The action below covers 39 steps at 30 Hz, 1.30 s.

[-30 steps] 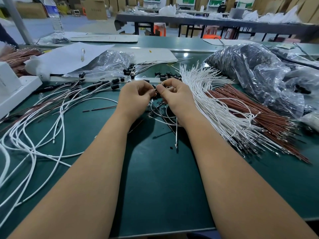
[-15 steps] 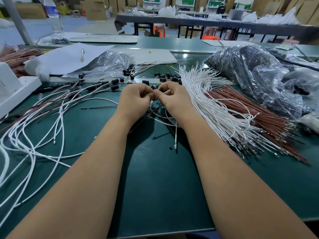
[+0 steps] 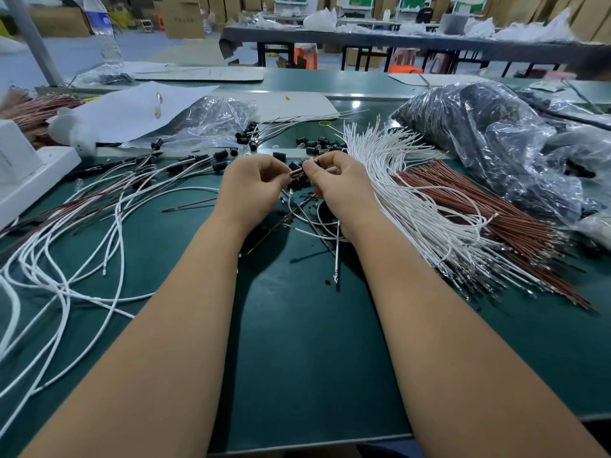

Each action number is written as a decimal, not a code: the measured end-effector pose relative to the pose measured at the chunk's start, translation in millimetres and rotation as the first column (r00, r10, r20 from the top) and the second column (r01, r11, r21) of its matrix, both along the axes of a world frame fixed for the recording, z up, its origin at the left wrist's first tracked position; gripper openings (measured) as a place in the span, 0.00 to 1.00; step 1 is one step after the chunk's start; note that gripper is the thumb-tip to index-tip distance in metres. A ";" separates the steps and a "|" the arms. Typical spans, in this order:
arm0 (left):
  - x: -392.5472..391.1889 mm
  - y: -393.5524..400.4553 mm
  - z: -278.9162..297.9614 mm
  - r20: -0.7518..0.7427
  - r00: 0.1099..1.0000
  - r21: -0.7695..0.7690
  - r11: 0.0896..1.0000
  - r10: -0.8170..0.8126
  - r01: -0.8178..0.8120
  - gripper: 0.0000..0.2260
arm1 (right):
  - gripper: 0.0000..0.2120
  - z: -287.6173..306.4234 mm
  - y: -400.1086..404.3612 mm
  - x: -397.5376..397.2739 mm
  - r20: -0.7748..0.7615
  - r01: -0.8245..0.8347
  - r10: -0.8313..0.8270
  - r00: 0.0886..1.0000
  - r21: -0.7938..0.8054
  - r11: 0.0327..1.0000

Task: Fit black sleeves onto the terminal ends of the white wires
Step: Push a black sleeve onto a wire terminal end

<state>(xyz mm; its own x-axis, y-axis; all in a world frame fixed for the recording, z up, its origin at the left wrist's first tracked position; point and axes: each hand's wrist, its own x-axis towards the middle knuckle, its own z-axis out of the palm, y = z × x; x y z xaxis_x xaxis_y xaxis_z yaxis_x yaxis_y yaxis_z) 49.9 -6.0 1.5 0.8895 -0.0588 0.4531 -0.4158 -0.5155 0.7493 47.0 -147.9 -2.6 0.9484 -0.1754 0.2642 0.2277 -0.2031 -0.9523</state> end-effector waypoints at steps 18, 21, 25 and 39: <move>4.1 0.5 -2.8 0.007 1.000 -0.033 0.999 -0.004 0.004 0.03 | 0.08 8.3 -5.0 -7.0 0.128 0.096 -0.081 0.988 -0.113 0.989; 4.4 0.8 -2.3 0.000 1.000 -0.034 0.999 -0.001 0.001 0.04 | 0.05 9.4 -4.1 -8.7 0.180 0.107 -0.077 0.981 -0.159 0.981; 4.1 1.3 -2.3 -0.001 1.000 -0.051 0.999 0.005 -0.005 0.04 | 0.03 11.1 -4.5 -9.1 0.200 0.132 -0.089 0.976 -0.215 0.968; 1.8 -4.4 -1.3 0.231 0.972 0.110 0.992 0.040 -0.067 0.03 | 0.05 12.3 0.2 -9.9 0.175 0.136 -0.094 0.980 -0.246 0.960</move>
<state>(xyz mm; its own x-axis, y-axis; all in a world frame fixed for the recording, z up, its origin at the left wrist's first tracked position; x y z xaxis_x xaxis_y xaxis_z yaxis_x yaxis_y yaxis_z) 51.7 -10.4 0.2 0.7667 -0.0777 0.6373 -0.5379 -0.6197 0.5715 37.2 -147.6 9.7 0.8673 -0.1876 0.4610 0.3335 -0.4686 -0.8180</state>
